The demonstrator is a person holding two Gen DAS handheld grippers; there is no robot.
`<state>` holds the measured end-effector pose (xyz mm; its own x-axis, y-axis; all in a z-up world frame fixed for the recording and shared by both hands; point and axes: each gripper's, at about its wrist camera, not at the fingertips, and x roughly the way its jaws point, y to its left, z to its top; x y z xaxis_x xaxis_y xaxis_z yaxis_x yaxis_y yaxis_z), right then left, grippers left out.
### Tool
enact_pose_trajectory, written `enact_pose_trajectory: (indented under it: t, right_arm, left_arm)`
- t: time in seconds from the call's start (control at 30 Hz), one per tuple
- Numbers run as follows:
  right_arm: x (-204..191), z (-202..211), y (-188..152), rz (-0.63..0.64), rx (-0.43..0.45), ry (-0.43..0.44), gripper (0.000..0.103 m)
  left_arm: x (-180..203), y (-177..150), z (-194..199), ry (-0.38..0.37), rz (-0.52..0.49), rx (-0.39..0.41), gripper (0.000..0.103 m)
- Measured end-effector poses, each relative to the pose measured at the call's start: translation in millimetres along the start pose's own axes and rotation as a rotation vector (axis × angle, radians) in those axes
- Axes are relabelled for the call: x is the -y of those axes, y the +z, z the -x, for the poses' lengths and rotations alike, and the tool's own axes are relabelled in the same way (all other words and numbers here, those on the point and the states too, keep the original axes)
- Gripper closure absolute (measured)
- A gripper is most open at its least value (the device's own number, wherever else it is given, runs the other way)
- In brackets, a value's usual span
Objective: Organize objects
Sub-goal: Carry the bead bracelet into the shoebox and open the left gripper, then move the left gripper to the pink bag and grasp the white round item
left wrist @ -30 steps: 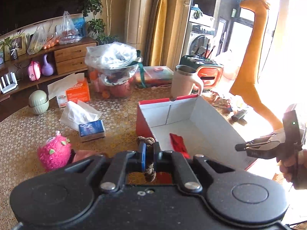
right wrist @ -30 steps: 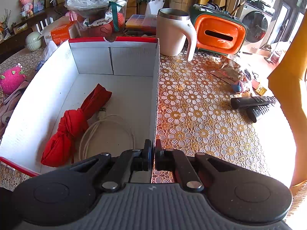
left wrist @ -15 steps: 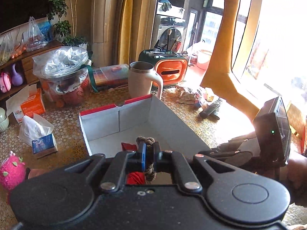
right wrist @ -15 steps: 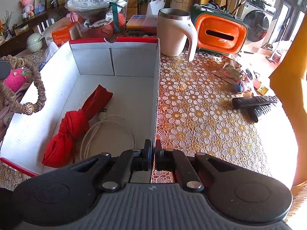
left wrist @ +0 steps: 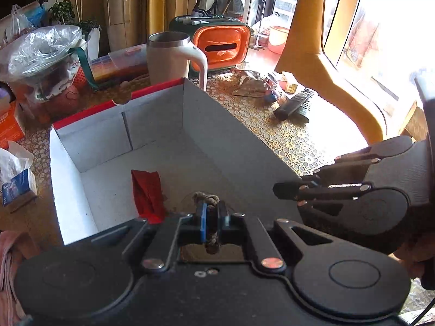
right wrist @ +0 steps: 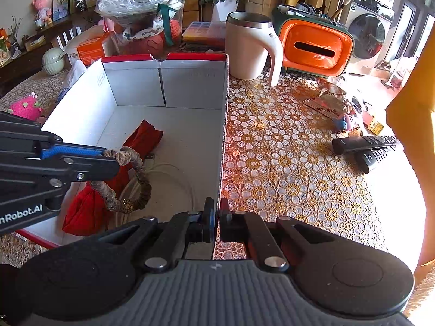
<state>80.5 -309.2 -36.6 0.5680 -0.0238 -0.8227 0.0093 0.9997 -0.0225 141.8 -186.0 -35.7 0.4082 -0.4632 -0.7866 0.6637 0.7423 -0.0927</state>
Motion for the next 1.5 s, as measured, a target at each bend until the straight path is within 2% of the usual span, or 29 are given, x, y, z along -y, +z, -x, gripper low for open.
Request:
enact_pose_trajectory:
  t: [0.17, 0.43, 0.53, 0.6, 0.67, 0.73, 0.8, 0.83, 1.07, 1.2, 1.3, 1.5]
  right_arm:
    - [1, 0, 0, 0.0, -0.001, 0.008, 0.1]
    - [-1, 0, 0, 0.011, -0.002, 0.001, 0.1]
    - [-1, 0, 0, 0.013, -0.004, 0.002, 0.1]
    - [-1, 0, 0, 0.012, -0.004, 0.003, 0.1]
    - [-1, 0, 0, 0.01, -0.005, 0.003, 0.1]
    - [-1, 0, 0, 0.011, -0.006, 0.0, 0.1]
    - [-2, 0, 0, 0.012, -0.007, -0.002, 0.1]
    - [-2, 0, 0, 0.012, -0.008, -0.004, 0.1]
    - [-3, 1, -1, 0.009, -0.016, -0.008, 0.1]
    - [-4, 1, -1, 0.011, -0.017, -0.015, 0.1]
    - [-5, 2, -1, 0.01, -0.02, -0.016, 0.1]
    - [-6, 2, -3, 0.016, -0.022, -0.024, 0.1]
  left_arm:
    - [-3, -3, -18, -0.009, 0.01, -0.044, 0.098]
    - [-16, -10, -43, 0.031, 0.035, -0.145, 0.097]
    - [-17, -11, -49, 0.038, 0.04, -0.175, 0.094]
    - [-17, -11, -50, 0.044, 0.04, -0.183, 0.088]
    - [-17, -10, -48, 0.049, 0.042, -0.175, 0.08]
    - [-17, -10, -44, 0.049, 0.041, -0.162, 0.066]
    - [-16, -10, -36, 0.057, 0.035, -0.133, 0.038]
    - [-15, -10, -32, 0.064, 0.031, -0.117, 0.034]
    - [-16, -11, 0, 0.087, 0.031, -0.057, 0.033]
    - [-20, -12, 24, 0.066, 0.059, -0.006, 0.021]
    - [-20, -13, 41, 0.056, 0.059, 0.028, 0.02]
    - [-31, -23, 73, 0.091, 0.071, 0.078, 0.012]
